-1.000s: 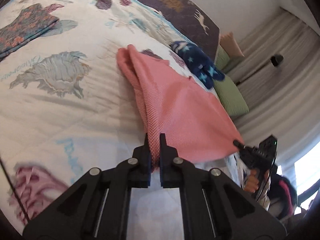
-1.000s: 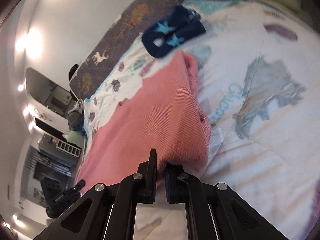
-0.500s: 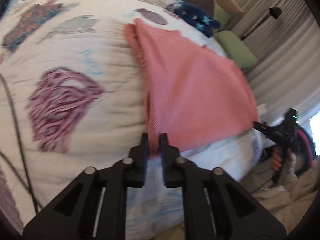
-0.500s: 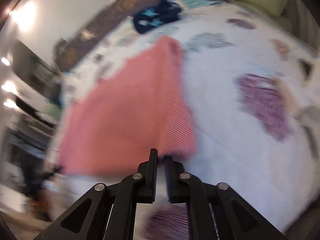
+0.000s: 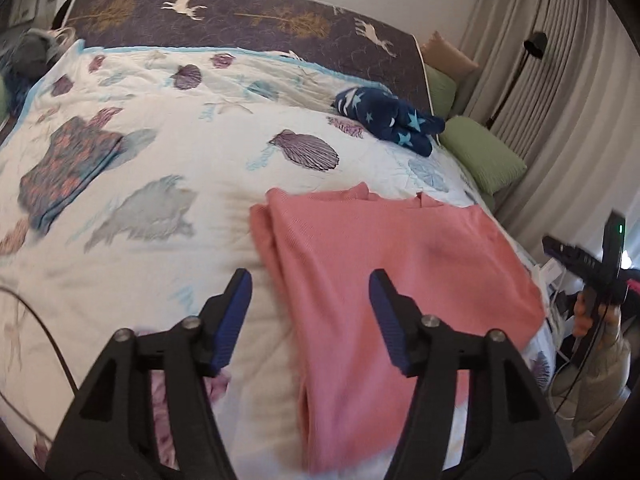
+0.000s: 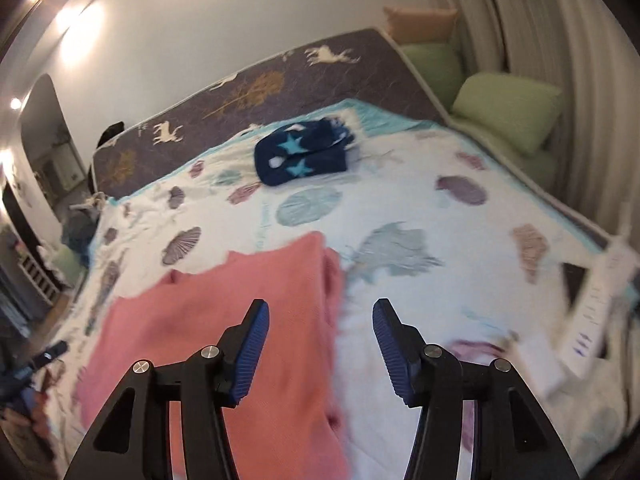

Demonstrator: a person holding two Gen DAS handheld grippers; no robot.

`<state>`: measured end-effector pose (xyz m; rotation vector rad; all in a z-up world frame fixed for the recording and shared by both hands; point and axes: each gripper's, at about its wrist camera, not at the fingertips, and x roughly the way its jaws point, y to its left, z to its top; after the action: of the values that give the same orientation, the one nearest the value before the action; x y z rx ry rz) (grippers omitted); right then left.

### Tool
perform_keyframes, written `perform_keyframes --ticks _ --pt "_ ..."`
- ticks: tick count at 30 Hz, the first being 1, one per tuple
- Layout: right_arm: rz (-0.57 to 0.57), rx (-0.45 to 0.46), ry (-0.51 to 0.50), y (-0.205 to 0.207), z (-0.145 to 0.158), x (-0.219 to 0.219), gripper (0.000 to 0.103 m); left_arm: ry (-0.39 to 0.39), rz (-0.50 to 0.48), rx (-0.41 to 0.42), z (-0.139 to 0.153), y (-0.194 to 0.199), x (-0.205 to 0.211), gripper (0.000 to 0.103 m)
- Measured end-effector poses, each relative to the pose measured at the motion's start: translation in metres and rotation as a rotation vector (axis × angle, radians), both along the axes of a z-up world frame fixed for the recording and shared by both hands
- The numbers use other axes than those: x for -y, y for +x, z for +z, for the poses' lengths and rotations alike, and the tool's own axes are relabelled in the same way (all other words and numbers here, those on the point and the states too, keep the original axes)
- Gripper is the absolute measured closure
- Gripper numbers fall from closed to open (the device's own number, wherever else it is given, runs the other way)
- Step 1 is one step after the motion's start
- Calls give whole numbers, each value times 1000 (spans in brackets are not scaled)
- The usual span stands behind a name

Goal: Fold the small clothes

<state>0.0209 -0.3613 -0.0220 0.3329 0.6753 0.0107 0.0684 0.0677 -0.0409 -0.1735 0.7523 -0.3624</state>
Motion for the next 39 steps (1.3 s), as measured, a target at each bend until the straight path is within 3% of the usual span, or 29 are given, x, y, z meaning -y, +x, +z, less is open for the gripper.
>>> perform_keyframes --ticks 9,14,21,24,25,26,27,28,30,33,36,37,39 --pt "164 -116 9 81 -25 -19 49 14 -46 -58 -22 58 17 41" --pt "199 -153 -28 99 -39 -26 49 26 -64 -100 -31 73 18 41" --pt "208 -207 21 117 -48 -15 49 52 -79 -117 -35 91 25 41" --pt "198 -228 16 126 -51 -12 64 37 -50 -123 -36 103 21 42" --pt "197 -237 19 130 -52 -12 82 32 -43 -125 -37 106 19 45" --pt "197 -247 26 132 -53 -12 97 30 -36 -122 -37 109 18 72" --pt "197 -254 38 134 -55 -11 98 40 -30 -121 -37 111 18 96" --pt "196 -247 40 135 -54 -11 100 41 -20 -121 -35 111 17 98" --pt "188 -200 27 129 -46 -12 101 6 -17 -67 -25 102 14 98" --pt "140 -135 9 119 -29 -6 101 31 -3 26 -8 90 12 98" --pt "113 -160 -19 127 -33 0 101 57 11 34 -12 100 11 92" --pt "128 -178 -22 132 -39 -1 100 65 18 33 -17 104 9 88" --pt "133 -229 -50 137 -51 -5 98 67 58 -6 -26 107 3 65"
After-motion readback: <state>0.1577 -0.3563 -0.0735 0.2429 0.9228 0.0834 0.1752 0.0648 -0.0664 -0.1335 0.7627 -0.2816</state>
